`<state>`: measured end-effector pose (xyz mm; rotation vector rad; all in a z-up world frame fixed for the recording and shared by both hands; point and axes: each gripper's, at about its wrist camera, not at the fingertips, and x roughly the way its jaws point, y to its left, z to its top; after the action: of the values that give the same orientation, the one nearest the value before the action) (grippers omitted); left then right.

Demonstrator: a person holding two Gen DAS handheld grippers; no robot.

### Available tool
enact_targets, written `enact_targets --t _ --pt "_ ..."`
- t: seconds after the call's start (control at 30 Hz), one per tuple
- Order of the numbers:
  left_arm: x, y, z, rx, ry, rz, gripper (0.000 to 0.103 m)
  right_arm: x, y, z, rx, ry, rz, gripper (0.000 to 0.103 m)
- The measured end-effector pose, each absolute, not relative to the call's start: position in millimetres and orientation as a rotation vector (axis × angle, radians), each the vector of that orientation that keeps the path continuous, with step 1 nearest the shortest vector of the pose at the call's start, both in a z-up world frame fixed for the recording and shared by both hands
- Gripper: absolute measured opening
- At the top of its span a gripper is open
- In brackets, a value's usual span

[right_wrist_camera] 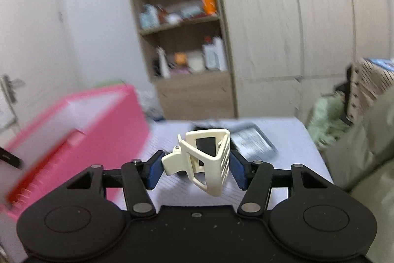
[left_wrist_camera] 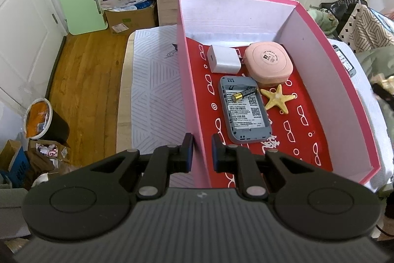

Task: Organize rigid objects
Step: 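Carry the beige stand into the box and release it beside the starfish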

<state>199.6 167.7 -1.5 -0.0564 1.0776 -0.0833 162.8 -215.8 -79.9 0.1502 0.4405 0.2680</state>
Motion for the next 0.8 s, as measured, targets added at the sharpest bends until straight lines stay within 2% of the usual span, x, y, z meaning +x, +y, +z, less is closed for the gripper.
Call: enact_targets --t 0.13,0.27,0.4,0.67,0.8 --pt "198 171 -2 -0.081 1.075 -0.084 0.014 142 -200 -48 0.189 0.322 0.393 0.062" --pt "201 172 -1 -0.076 1.096 -0.101 0.014 143 -176 -26 0.173 0.298 0.571 0.062" --pt "201 169 1 -0.062 1.098 -0.105 0.014 161 -146 -10 0.136 0.371 0.726 0.062" --pt "193 174 -1 -0.089 1.055 -0.113 0.014 202 -76 5 -0.246 0.552 0.886 0.062" --pt "193 178 -1 -0.105 1.056 -0.128 0.014 217 -44 -7 -0.42 0.743 0.925 0.062"
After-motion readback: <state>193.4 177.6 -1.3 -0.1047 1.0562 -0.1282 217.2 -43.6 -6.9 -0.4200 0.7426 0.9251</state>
